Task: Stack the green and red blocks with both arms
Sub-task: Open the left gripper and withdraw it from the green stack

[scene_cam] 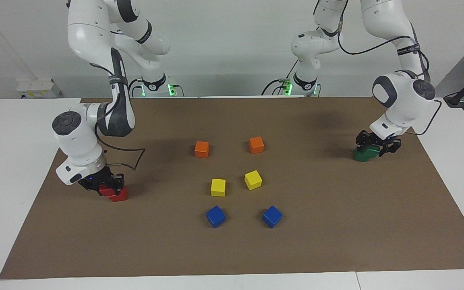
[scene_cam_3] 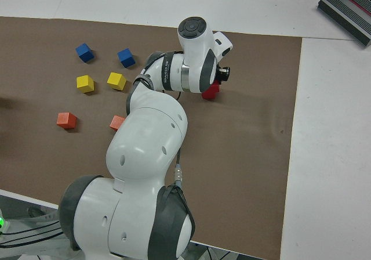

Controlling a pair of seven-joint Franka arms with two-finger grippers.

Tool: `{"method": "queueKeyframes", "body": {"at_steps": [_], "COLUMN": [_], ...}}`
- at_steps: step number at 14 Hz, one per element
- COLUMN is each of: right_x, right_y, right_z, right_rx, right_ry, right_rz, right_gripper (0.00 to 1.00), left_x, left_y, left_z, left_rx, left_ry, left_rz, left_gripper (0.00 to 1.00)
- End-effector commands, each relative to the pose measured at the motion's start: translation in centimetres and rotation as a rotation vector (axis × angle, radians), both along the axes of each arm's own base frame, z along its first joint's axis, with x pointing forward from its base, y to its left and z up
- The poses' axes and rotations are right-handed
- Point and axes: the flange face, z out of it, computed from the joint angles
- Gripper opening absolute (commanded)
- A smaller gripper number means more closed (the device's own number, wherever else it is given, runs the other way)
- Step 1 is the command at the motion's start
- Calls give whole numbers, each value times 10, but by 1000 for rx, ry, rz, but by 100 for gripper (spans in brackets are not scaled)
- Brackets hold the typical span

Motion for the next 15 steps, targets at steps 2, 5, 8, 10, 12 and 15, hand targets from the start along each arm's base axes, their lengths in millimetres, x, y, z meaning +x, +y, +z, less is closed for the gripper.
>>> {"method": "queueKeyframes", "body": {"at_steps": [2,5,8,10,12,15], "right_x": [-9,-9,-9,-9,-9,-8], "right_y": [5,7,16,16,16,16], "right_z": [5,5,4,4,4,4], "right_rx": [15,17,18,17,17,16], "right_ry": [-12,-12,-11,-11,-12,-14], "right_rz": [-33,-32,-30,-28,-28,-22], "right_gripper": [0,0,0,0,0,0], "left_x": [5,32,27,25,27,19], "left_y": [3,2,0,-11,-25,-36], "left_z": [36,107,156,188,219,255], "left_rx": [12,16,16,10,3,5], "left_ry": [-15,-41,-73,-124,-96,-32], "left_rz": [-13,-11,73,232,296,357], "left_gripper": [100,100,100,100,100,100]}}
